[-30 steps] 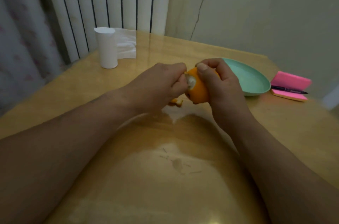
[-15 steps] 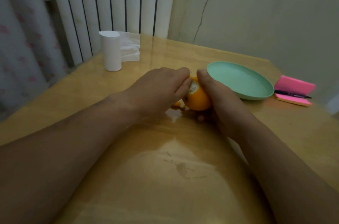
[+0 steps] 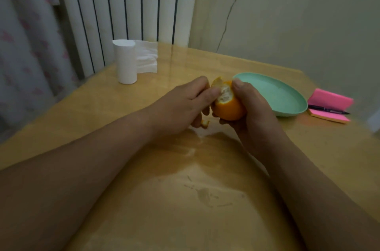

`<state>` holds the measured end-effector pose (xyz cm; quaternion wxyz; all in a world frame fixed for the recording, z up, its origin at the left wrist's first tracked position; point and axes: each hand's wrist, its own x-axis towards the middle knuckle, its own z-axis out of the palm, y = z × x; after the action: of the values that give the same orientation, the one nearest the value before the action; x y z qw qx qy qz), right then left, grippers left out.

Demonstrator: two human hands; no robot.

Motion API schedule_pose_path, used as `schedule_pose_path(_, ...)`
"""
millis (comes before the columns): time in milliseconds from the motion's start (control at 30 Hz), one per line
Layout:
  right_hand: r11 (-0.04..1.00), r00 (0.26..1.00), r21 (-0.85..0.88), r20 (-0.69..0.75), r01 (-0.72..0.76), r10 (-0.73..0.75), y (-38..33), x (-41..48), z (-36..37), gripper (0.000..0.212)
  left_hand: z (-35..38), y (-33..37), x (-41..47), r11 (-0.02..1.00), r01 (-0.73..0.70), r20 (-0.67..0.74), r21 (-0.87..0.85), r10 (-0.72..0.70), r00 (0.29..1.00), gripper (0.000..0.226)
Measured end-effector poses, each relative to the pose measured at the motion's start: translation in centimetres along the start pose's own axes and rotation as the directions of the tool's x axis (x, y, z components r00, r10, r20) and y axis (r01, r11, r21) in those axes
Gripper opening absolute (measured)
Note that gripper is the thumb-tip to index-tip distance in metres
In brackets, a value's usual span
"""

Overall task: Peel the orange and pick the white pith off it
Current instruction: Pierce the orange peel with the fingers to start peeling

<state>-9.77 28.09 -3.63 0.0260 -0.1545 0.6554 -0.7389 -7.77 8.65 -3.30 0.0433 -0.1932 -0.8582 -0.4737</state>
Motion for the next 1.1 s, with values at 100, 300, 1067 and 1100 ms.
schedule_pose_path(100,0.998,0.998,-0.029,-0.028,0.057,-0.057,0.3,-0.1,-0.1,0.065,0.2,-0.2,0.0,0.997,-0.06,-0.01,0.045,0.06,0.998,0.035)
schedule_pose_path(300,0.981,0.988,-0.145,-0.064,0.129,-0.14,0.3,-0.1,0.5,0.049,0.8,0.1,-0.1,0.973,-0.157,-0.186,0.167,0.188,0.964,0.034)
schedule_pose_path(1067,0.98,0.973,0.128,0.191,-0.153,0.127,-1.1,-0.9,0.7,0.044,0.5,0.1,0.4,0.952,-0.187,-0.339,0.244,0.264,0.903,0.05)
schedule_pose_path(1100,0.977,0.973,0.168,0.21,-0.134,0.098,-0.9,-0.8,0.7,0.041,0.6,0.2,0.4,0.958,-0.195,-0.365,0.209,0.261,0.894,0.051)
